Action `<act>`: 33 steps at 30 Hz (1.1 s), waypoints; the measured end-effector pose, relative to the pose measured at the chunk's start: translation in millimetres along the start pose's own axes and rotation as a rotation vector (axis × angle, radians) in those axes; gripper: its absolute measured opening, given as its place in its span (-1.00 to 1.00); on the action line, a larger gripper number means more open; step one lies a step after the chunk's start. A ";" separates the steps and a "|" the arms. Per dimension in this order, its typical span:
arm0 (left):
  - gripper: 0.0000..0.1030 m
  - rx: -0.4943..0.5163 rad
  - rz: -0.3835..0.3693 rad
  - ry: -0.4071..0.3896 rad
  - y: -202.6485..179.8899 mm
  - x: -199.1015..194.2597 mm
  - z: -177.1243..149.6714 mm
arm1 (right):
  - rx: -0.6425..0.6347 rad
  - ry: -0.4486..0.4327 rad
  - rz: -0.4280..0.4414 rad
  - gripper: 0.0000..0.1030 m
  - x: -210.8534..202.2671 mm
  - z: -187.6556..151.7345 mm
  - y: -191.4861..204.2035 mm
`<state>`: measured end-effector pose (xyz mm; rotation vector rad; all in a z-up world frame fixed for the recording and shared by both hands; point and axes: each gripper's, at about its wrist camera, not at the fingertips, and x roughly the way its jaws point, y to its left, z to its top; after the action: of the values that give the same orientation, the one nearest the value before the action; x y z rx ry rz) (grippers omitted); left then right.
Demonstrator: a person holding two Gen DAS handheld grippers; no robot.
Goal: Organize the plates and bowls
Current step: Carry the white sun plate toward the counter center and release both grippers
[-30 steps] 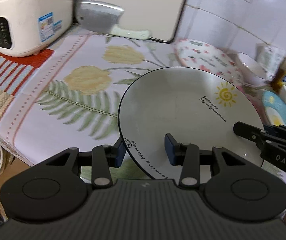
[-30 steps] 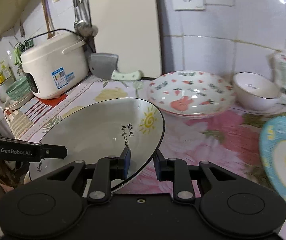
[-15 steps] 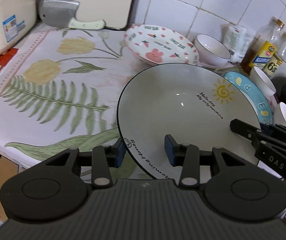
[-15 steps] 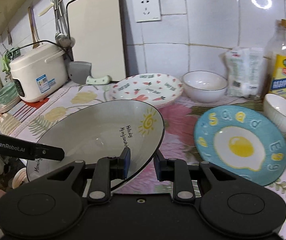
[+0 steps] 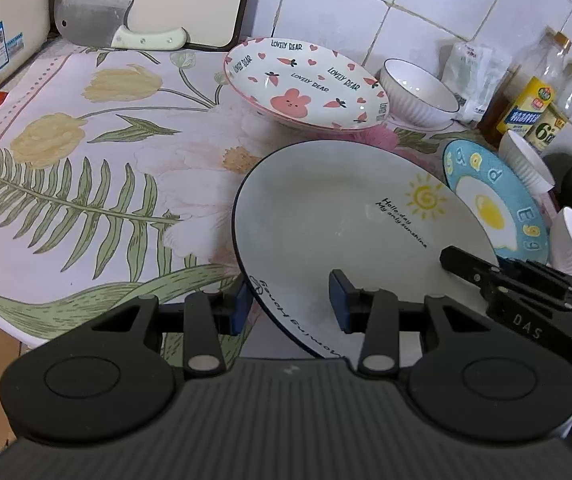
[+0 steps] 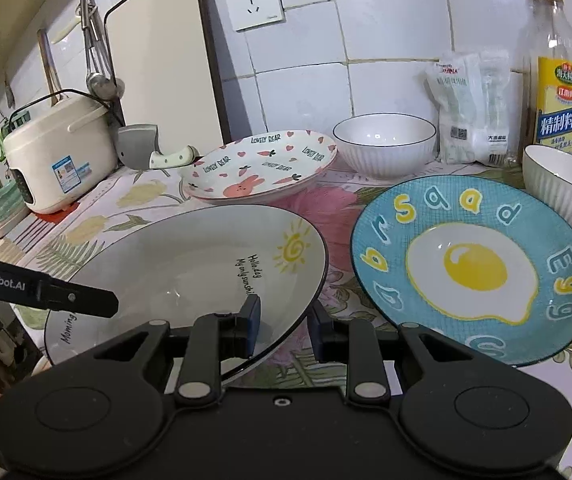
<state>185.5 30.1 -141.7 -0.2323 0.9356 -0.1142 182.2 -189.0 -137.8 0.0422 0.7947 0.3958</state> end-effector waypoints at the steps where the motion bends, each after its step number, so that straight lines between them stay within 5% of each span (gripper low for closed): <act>1: -0.23 0.010 0.012 -0.001 -1.5 1.8 0.3 | -0.002 0.000 -0.002 -0.42 1.2 0.2 0.5; 7: -0.24 0.006 0.041 0.042 0.1 16.9 -1.9 | -0.027 0.013 -0.013 -0.42 9.9 -4.1 1.0; 10: -0.29 -0.048 0.087 0.131 2.6 25.0 -0.4 | -0.074 0.056 -0.025 -0.42 8.3 -4.1 8.6; 15: -0.39 -0.059 0.145 0.184 -3.8 24.7 5.9 | 0.009 0.095 -0.053 -0.43 8.6 -8.1 5.2; 19: -0.39 -0.076 0.177 0.227 -8.5 19.5 5.2 | -0.051 0.108 -0.130 -0.41 5.7 -8.3 19.7; 29: -0.37 -0.058 0.154 0.240 -36.8 -24.1 -11.6 | -0.021 0.066 -0.090 -0.39 -54.9 -6.8 23.7; 33: -0.25 -0.012 0.127 0.216 -59.6 -50.1 -13.5 | 0.022 0.043 -0.082 -0.23 -84.6 -6.0 17.1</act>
<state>145.3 -19.7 -95.5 -0.1735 1.1633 -0.0161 118.9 -204.4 -80.8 0.0216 0.8410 0.3114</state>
